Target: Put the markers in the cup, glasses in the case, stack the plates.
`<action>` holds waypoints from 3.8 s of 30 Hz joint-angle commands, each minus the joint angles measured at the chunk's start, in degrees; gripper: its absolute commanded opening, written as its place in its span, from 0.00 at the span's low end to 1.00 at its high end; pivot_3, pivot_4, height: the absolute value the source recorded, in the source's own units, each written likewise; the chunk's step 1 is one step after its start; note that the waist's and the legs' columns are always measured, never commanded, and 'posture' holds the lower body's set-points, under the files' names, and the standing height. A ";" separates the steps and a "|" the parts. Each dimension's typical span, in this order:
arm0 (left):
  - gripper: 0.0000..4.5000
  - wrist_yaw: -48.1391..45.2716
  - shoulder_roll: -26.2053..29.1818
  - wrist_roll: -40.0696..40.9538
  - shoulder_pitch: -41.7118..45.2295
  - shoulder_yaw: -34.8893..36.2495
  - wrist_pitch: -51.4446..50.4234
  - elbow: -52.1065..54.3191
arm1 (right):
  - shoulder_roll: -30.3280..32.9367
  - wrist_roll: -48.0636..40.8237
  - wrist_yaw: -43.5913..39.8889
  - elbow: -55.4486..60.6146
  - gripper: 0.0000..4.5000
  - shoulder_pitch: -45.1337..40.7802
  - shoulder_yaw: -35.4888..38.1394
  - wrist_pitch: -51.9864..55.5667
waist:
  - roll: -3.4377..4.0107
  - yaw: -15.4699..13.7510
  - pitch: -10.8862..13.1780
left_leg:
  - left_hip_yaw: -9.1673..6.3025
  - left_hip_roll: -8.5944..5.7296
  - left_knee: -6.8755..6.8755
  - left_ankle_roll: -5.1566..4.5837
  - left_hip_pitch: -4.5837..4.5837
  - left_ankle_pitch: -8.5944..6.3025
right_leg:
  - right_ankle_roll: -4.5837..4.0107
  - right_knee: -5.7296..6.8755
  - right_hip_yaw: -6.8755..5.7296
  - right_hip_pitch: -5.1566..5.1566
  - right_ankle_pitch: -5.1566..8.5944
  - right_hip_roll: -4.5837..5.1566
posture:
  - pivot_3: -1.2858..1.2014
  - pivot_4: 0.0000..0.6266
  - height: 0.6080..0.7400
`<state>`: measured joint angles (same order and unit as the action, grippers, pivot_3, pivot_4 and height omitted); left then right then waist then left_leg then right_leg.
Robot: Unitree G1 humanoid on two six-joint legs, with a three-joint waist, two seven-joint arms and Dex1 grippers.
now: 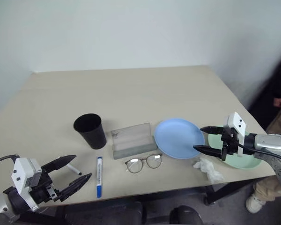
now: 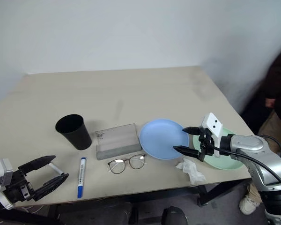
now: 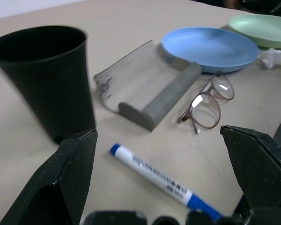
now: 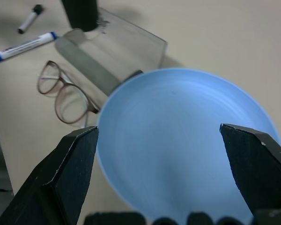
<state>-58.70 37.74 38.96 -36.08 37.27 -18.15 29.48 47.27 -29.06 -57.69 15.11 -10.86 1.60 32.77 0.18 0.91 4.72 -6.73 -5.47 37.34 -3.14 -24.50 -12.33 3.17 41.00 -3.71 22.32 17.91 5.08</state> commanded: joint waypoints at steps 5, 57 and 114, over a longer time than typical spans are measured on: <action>0.99 0.64 -0.02 0.03 0.08 1.65 1.30 1.56 | 0.18 3.48 0.74 -3.23 1.00 -4.21 -0.65 -1.26 | 0.97 -0.66 -0.63 | 6.13 3.90 -0.40 1.76 -0.56 1.45 | -3.59 0.40 -1.54 -0.12 0.67 2.40 | 0.52 0.00 0.66; 0.99 -9.52 7.52 3.51 11.60 0.98 -1.87 -7.51 | 13.39 21.77 3.19 -79.04 1.00 -20.75 6.55 -18.03 | 0.80 -0.87 -0.94 | 6.40 4.09 -0.29 -0.84 -0.98 1.56 | -2.41 -1.28 -0.20 -0.23 -0.37 0.90 | 0.52 0.00 0.66; 1.00 -9.38 6.93 1.36 11.42 1.41 0.03 -9.39 | -2.06 12.27 -3.90 -40.62 0.00 -27.08 5.96 11.85 | 1.17 0.05 -1.18 | 6.50 4.07 -0.34 -0.92 -1.02 1.60 | -2.41 -1.31 0.37 0.17 -0.99 0.78 | 0.52 0.00 0.66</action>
<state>-68.10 44.40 40.24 -24.76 37.19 -19.07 19.37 44.95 -15.30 -62.62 -31.64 -37.82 7.08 41.93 1.35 0.96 3.53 -0.22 -1.41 37.00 -4.08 -25.54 -10.71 0.77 39.69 -3.35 22.50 16.92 5.87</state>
